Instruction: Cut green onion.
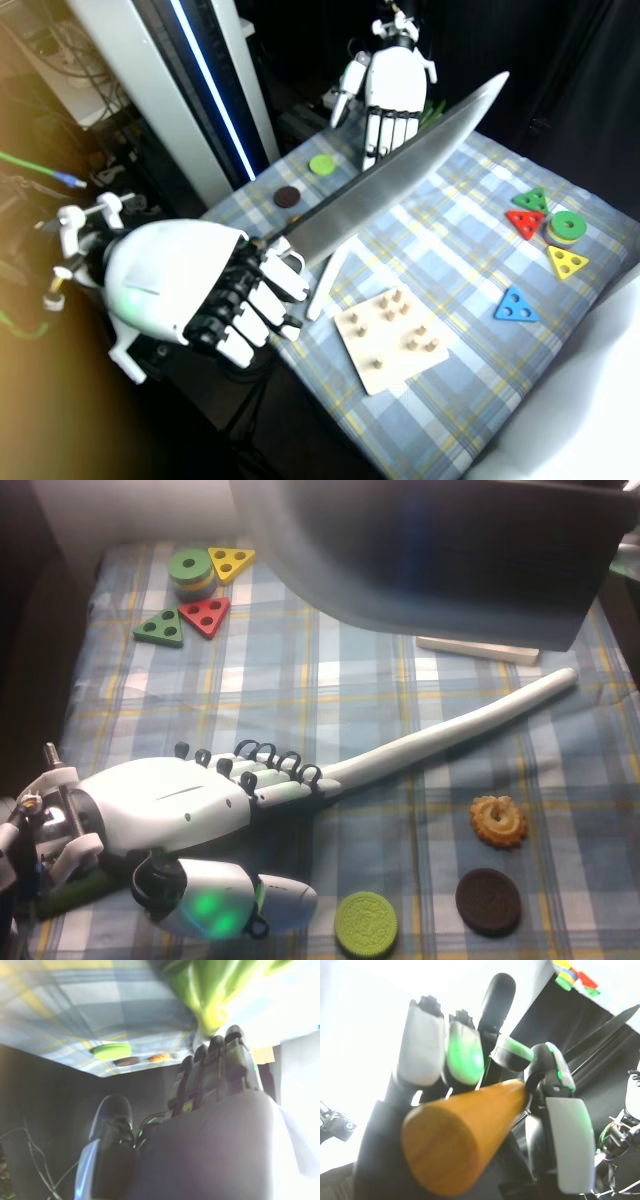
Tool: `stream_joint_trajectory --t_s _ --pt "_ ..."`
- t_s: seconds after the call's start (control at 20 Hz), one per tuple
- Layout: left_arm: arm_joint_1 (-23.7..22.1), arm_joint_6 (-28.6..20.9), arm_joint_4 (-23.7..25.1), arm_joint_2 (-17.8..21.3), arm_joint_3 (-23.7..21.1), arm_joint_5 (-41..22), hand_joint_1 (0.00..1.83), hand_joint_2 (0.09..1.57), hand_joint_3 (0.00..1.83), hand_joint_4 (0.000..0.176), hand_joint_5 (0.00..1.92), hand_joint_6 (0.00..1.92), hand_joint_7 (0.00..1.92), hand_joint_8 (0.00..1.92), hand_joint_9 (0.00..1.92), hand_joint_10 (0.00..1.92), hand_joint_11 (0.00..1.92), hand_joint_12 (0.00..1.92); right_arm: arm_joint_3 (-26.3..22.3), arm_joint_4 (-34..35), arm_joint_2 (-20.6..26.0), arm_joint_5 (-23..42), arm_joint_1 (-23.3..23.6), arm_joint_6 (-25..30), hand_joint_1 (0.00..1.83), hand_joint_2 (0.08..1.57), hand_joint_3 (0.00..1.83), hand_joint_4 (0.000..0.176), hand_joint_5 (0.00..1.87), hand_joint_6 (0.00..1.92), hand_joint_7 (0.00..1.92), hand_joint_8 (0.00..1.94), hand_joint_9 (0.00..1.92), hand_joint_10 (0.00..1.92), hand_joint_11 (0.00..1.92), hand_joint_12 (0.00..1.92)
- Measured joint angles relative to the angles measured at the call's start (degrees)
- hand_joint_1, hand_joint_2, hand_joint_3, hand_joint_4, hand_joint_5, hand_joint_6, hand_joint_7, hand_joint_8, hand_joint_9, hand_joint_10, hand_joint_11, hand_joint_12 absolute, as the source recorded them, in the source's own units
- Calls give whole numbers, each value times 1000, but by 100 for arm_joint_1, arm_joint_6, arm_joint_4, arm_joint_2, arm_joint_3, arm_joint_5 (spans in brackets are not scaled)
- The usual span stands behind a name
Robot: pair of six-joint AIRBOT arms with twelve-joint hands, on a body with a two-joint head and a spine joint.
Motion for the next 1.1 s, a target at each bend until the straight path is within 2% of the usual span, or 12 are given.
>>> stream_joint_trajectory --t_s 0.15,0.2,0.3,0.35,0.45,0.5,0.6,0.75,0.95,1.0,1.05,1.1 --pt "0 2 20 -4 7 13 0 1262 0 0 2 1 15 6 6 3 0 0 -4 -37 -24 -129 -94 24 501 1472 1 26 916 1921 1246 1941 1343 1921 1419 1921" --pt "0 2 22 -4 7 15 0 1261 0 0 0 0 8 2 0 0 0 0 -4 -103 -24 -201 -96 37 524 1466 0 18 900 1921 1202 1941 1289 1921 1377 1921" --pt "0 2 22 -4 7 17 0 1254 0 0 0 0 2 0 1 0 0 0 -2 -236 -24 -295 -96 72 618 1440 0 21 452 1921 995 1941 1192 1921 1284 1921" --pt "0 0 20 -4 7 17 0 1256 0 0 0 0 0 0 0 0 0 0 -2 -302 -44 -376 -96 101 638 1482 6 58 400 1921 942 1941 1168 1921 1277 1921" --pt "0 2 -2 -4 7 17 0 1260 0 0 0 0 12 5 4 2 0 0 -2 -503 -122 -560 -96 118 611 1456 0 40 812 1921 1109 1941 1300 1921 1368 1921" --pt "0 -2 -31 -4 7 13 0 1259 0 0 0 0 9 3 0 0 0 0 -2 -623 -142 -632 -96 197 579 1447 0 40 954 1921 1164 1941 1319 1921 1358 1921" --pt "2 -2 -105 -11 7 9 0 1246 0 0 0 0 1 0 0 0 0 0 4 -844 -153 -732 -94 391 606 1444 0 46 1120 1921 1395 1941 1512 1921 1532 1921" --pt "2 -2 -131 -11 7 7 0 1246 0 0 0 0 0 0 0 0 0 0 9 -990 -144 -734 -96 479 433 1432 0 41 1183 1921 1323 1941 1406 1921 1432 1921" --pt "9 -2 -190 -11 7 -17 0 1262 0 0 0 0 5 2 0 0 0 0 4 -1099 -118 -743 -94 516 453 1426 0 36 1156 1921 1309 1941 1423 1921 1463 1921" --pt "9 -2 -227 -11 7 -33 0 1258 0 0 0 0 0 0 0 0 0 0 2 -1106 -116 -743 -94 518 379 1405 0 33 1138 1921 1295 1941 1391 1921 1421 1921" --pt "9 -2 -260 -11 7 -50 0 1257 0 0 0 0 0 0 0 0 0 0 7 -1078 -116 -730 -94 514 383 1398 1 72 1051 1921 1244 1941 1332 1921 1369 1921" --pt "9 -2 -267 -11 7 -72 0 1263 0 0 0 0 1 0 2 1 0 0 26 -1038 -116 -704 -94 516 349 1404 0 137 1007 1921 1230 1941 1299 1921 1321 1921"
